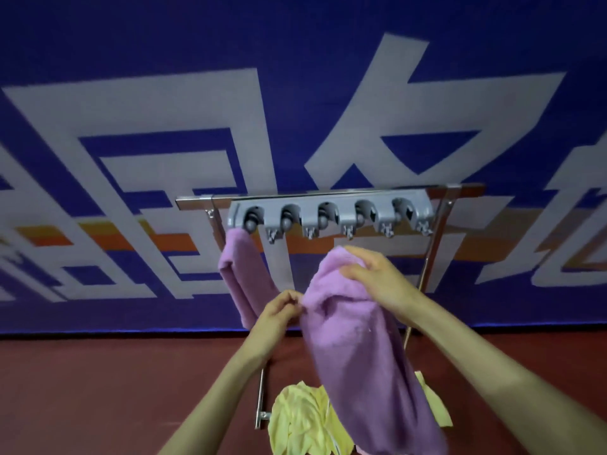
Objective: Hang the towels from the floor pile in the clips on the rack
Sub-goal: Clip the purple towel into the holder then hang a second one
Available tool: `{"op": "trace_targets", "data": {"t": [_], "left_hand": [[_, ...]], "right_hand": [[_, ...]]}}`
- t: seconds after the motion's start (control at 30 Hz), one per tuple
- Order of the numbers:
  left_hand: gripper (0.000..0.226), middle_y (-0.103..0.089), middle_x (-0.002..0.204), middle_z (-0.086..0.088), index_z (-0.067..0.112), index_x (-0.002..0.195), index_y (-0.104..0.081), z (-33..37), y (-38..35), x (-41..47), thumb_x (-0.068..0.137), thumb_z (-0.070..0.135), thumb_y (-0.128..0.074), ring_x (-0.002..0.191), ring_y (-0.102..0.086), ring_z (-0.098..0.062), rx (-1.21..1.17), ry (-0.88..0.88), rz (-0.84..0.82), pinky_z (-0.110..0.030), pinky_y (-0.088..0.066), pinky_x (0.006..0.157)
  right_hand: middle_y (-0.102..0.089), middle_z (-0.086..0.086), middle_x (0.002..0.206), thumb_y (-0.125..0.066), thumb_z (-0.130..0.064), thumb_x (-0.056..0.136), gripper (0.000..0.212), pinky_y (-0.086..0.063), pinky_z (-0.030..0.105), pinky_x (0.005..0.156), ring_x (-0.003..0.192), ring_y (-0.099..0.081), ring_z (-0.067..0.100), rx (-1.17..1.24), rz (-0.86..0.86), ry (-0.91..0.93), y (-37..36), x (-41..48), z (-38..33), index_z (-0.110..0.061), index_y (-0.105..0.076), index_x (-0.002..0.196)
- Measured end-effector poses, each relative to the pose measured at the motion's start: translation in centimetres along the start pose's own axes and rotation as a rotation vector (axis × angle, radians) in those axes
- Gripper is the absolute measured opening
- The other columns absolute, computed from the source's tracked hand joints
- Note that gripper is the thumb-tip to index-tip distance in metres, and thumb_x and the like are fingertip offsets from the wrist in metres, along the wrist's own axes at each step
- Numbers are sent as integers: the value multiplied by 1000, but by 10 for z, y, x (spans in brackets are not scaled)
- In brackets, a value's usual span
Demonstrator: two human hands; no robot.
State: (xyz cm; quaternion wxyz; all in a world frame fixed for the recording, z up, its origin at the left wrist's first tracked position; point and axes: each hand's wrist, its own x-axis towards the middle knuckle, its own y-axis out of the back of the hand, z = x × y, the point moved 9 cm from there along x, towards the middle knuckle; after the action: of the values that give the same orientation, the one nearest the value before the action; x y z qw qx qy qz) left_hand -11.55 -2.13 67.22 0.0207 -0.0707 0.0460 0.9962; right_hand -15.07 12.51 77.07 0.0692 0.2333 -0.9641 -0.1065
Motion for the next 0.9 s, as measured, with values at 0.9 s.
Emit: {"op": "trace_targets", "data": {"t": [0.9], "left_hand": [[8,-60,83,-5,10,84,-61,93,9,-24,84,10,-69,78,-57,-10,-9,-133,-156,-19,-48,71]], "right_hand": [[-57,9,64,-61,-12,87,9,-39,24,41,47,-49,11,-326,-92,-39,1,9,-93,-4,-64,85]]}}
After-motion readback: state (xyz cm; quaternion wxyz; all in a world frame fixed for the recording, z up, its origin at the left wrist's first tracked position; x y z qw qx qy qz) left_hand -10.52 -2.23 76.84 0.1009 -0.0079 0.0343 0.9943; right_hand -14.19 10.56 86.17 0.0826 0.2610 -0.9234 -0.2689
